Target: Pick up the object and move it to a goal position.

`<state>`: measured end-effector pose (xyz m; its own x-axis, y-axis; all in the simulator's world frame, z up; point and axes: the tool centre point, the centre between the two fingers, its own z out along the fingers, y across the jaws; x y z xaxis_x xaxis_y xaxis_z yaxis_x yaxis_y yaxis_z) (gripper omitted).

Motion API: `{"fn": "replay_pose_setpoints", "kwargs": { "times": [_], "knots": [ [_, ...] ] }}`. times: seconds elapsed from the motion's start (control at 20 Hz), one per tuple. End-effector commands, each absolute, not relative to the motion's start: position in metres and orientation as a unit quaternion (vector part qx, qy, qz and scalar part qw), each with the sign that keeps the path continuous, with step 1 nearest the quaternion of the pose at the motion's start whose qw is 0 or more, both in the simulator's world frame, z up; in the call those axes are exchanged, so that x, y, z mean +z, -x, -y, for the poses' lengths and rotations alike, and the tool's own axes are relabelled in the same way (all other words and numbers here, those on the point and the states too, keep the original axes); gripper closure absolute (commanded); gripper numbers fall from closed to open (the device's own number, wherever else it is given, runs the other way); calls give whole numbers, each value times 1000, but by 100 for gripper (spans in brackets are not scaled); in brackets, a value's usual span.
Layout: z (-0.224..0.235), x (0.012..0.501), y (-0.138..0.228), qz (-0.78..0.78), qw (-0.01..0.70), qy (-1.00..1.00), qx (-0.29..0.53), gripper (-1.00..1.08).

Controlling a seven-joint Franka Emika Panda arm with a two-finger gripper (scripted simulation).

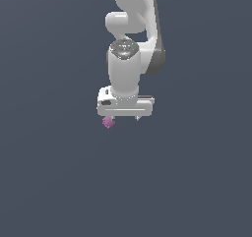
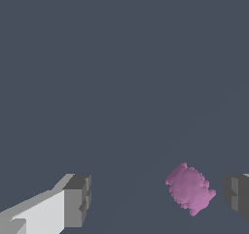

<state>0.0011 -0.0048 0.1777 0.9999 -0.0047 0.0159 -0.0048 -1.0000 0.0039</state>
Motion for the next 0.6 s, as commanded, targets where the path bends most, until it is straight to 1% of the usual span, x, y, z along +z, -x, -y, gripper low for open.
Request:
{"fn": "replay_pose_setpoints", "kwargs": {
  "times": [0.0,0.15,0.4,0.55],
  "knots": [
    [5,178,-1,2,2,-1000,8,-92],
    [12,181,-2,10,2,-1000,11,-92],
    [38,195,-6,35,2,-999,23,-92],
    [40,197,-7,35,2,-999,24,-92]
  ]
}}
